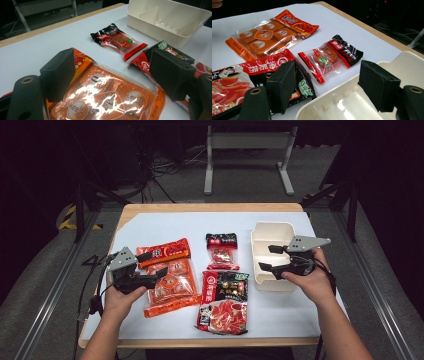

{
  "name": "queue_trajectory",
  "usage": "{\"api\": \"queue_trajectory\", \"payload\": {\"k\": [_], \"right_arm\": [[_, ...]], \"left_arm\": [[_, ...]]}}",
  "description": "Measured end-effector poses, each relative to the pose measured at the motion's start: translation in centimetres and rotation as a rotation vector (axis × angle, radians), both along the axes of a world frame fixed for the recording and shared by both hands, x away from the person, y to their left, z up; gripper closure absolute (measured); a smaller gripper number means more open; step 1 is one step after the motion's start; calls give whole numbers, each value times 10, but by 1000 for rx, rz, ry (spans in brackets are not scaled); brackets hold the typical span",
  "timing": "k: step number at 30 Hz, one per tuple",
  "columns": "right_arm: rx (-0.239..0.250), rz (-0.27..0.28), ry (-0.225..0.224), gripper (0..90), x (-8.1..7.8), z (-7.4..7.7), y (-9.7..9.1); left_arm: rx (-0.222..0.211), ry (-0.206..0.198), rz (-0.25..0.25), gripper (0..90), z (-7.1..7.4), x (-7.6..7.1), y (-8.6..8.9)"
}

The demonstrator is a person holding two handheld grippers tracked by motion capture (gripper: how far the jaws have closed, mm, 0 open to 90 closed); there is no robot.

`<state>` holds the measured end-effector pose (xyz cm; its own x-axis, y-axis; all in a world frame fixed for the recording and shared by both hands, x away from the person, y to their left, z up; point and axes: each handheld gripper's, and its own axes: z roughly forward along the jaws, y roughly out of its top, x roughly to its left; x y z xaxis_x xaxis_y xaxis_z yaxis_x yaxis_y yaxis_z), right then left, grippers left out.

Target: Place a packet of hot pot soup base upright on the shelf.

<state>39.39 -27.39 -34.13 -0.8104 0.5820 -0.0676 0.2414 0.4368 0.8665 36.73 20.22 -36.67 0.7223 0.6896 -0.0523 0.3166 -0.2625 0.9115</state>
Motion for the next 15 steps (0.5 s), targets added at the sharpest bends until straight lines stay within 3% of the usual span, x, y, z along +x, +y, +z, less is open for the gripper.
{"api": "queue_trajectory", "payload": {"k": [9,15], "right_arm": [[7,-3,10,336,0,0,1],[9,5,3,352,-2,0,2]], "left_arm": [[7,-14,2,214,1,1,-9],[-18,-15,-3,211,2,3,-21]]}}
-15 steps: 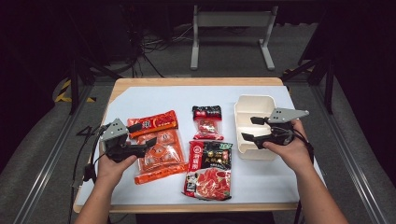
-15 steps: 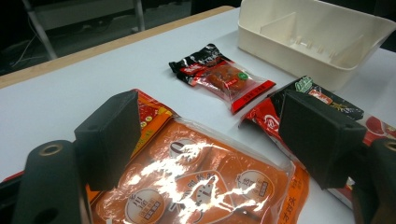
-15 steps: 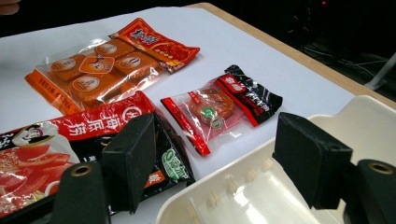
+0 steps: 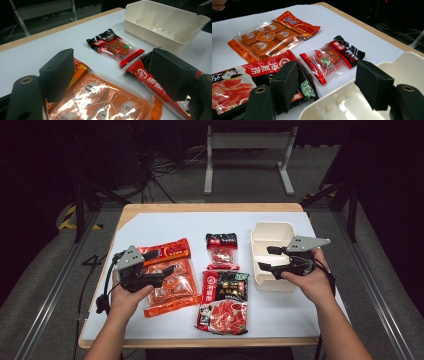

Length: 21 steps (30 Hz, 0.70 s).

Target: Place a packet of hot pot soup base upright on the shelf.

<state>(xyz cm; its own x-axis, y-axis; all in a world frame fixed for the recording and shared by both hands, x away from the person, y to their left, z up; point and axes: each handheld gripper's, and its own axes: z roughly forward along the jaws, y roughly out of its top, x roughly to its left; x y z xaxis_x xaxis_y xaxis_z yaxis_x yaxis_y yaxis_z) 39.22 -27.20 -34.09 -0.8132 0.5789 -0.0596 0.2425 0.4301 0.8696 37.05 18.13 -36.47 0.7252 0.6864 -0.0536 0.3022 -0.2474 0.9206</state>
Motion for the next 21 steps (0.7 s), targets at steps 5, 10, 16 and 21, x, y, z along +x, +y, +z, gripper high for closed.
{"api": "queue_trajectory", "payload": {"k": [5,10,16,21], "right_arm": [[5,10,-5,362,-1,0,0],[2,2,-14,380,-3,0,-1],[7,7,-8,401,-4,0,-2],[12,16,-33,434,-4,-1,-3]], "left_arm": [[14,0,-15,213,-1,4,-14],[7,7,-42,214,0,10,-26],[19,26,-60,204,-2,14,-36],[24,39,-65,197,-4,18,-41]]}}
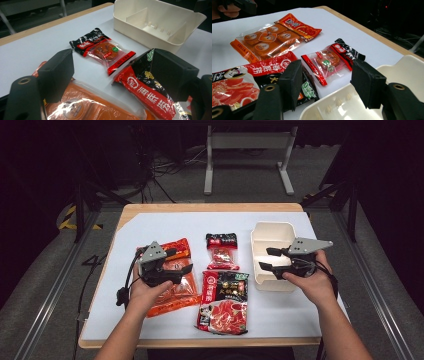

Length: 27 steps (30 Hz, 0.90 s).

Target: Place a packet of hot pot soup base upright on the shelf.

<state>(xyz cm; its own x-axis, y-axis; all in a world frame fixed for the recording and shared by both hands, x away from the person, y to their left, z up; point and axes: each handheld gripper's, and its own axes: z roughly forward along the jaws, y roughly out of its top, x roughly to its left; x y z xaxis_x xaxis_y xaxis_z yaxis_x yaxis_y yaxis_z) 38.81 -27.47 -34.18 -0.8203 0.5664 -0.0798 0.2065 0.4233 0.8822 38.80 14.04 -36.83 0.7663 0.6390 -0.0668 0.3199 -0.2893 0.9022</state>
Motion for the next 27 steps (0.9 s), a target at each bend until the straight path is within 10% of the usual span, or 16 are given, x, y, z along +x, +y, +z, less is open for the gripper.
{"api": "queue_trajectory", "payload": {"k": [12,27], "right_arm": [[-11,-23,25,512,-2,1,-3],[4,-20,15,502,-5,3,-1]], "left_arm": [[50,15,-17,210,-11,10,-31],[117,130,-36,320,-36,29,-55]]}}
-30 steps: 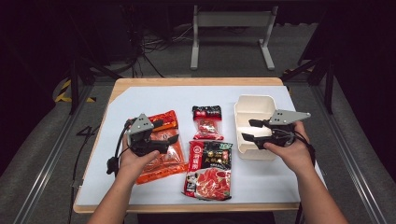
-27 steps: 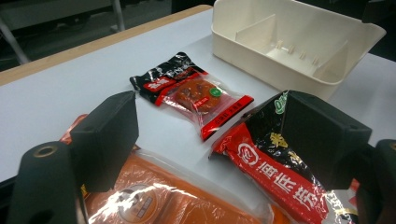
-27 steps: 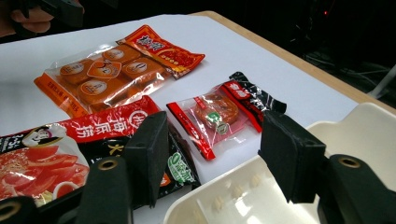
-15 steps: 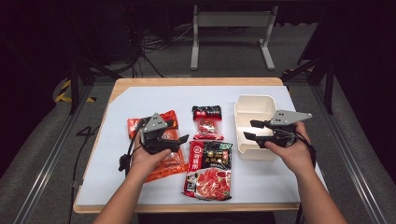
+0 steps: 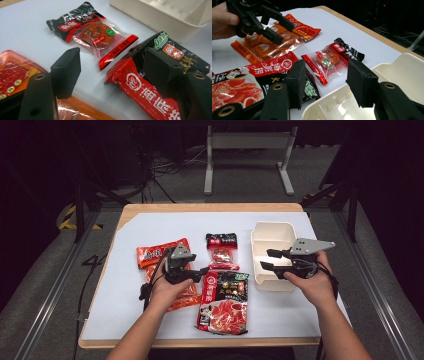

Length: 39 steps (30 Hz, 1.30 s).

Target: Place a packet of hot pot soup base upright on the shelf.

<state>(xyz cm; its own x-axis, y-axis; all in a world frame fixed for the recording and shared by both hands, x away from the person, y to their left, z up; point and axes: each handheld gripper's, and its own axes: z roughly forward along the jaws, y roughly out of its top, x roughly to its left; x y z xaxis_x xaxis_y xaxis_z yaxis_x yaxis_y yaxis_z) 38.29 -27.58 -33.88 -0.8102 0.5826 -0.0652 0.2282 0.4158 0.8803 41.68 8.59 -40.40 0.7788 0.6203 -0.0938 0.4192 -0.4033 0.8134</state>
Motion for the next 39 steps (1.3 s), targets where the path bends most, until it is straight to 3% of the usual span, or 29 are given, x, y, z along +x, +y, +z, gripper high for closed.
{"api": "queue_trajectory", "payload": {"k": [6,9,15,19,23,28,33,39], "right_arm": [[-2,-2,-1,500,0,0,0],[-2,-2,1,498,-1,0,1],[-8,-7,-11,494,-1,1,1],[-11,-10,-7,492,-1,0,1],[-10,-9,-11,474,-2,0,3],[-11,-11,-14,465,-2,-1,3],[-11,-9,-12,456,-2,-1,4],[-24,-17,-21,439,-2,-3,6]], "left_arm": [[9,41,-33,348,-7,4,-8],[10,90,-45,337,-13,7,-11],[50,120,-75,358,-18,10,-15],[70,168,-94,402,-22,11,-18],[110,162,-88,435,-24,10,-21],[111,200,-76,468,-27,12,-21],[98,276,-73,511,-31,17,-19],[74,301,-72,559,-34,20,-18]]}}
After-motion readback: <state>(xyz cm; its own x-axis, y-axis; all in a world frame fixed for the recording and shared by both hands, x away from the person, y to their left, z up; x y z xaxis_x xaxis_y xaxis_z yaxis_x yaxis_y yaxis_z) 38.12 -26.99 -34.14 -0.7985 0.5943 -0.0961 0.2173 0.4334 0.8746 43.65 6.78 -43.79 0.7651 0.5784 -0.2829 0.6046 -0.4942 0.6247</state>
